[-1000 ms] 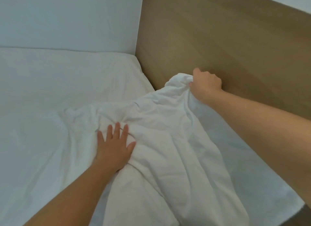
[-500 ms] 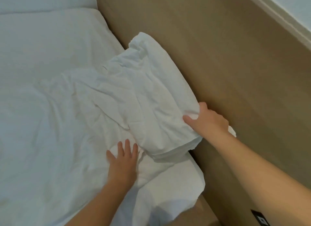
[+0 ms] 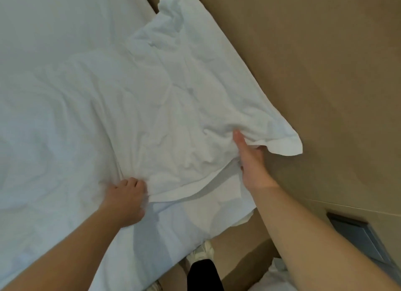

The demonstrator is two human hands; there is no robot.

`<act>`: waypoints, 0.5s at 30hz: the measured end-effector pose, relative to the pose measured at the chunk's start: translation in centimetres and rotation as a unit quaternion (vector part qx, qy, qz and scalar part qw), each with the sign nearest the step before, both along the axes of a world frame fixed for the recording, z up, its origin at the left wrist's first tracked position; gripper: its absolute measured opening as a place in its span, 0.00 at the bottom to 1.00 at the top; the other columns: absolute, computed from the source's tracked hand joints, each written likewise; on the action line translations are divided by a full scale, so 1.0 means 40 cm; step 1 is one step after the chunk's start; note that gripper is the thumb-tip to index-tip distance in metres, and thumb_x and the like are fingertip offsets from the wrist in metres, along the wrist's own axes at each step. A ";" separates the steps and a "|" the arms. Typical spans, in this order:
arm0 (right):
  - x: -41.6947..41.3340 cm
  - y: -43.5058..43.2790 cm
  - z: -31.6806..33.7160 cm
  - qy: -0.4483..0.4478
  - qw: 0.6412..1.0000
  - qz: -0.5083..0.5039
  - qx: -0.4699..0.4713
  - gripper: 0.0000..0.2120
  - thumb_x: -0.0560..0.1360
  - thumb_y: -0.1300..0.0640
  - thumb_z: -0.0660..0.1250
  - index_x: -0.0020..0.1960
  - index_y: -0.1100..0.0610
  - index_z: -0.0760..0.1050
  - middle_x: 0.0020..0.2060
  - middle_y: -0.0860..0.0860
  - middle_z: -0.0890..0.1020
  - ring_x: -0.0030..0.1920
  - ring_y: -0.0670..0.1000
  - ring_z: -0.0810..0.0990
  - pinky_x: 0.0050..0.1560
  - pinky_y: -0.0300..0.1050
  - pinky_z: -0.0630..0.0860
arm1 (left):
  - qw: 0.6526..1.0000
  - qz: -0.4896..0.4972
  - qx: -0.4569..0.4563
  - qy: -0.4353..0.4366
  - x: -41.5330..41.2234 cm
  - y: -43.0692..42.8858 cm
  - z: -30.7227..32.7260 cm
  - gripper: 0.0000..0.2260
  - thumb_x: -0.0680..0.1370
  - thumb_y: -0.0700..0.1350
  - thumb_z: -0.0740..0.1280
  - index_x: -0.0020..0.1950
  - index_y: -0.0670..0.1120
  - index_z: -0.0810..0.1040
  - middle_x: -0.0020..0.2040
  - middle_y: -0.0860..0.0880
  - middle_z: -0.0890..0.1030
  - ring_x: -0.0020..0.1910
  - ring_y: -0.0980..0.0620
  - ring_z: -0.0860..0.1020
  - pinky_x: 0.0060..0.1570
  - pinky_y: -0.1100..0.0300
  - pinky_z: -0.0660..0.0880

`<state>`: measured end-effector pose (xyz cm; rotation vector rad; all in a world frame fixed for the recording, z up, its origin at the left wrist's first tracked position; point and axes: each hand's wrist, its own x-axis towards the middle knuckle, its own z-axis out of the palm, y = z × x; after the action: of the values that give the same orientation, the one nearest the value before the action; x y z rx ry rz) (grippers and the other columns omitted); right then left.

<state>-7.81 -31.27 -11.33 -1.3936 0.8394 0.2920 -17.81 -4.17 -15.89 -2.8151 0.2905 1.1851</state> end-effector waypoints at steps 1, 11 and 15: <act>0.027 0.003 -0.014 0.026 0.999 -0.022 -0.003 0.30 0.69 0.46 0.77 0.67 0.47 0.71 0.58 0.42 0.79 0.58 0.45 0.78 0.62 0.45 0.73 | 1.000 0.024 -0.006 0.004 -0.003 -0.013 -0.010 0.23 0.76 0.56 0.59 0.68 0.49 0.62 0.66 0.49 0.68 0.64 0.49 0.69 0.57 0.55 0.69; 0.100 -0.052 0.027 0.012 0.984 -0.100 -0.145 0.23 0.70 0.47 0.73 0.62 0.54 0.77 0.56 0.43 0.81 0.55 0.45 0.79 0.62 0.43 0.75 | 0.997 0.034 -0.015 0.066 -0.070 -0.027 0.045 0.33 0.79 0.54 0.58 0.79 0.48 0.46 0.80 0.50 0.45 0.79 0.48 0.43 0.74 0.40 0.42; 0.048 -0.022 0.047 0.041 0.984 -0.095 -0.144 0.27 0.69 0.46 0.76 0.63 0.55 0.74 0.54 0.45 0.81 0.52 0.48 0.80 0.59 0.47 0.77 | 0.996 0.083 -0.026 0.027 -0.137 -0.011 0.081 0.35 0.80 0.52 0.58 0.79 0.48 0.39 0.79 0.47 0.35 0.77 0.46 0.35 0.74 0.39 0.37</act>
<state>-5.88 -32.16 -9.44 -1.5616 1.1087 0.0825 -23.29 -4.62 -12.67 -2.9034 0.0927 1.3052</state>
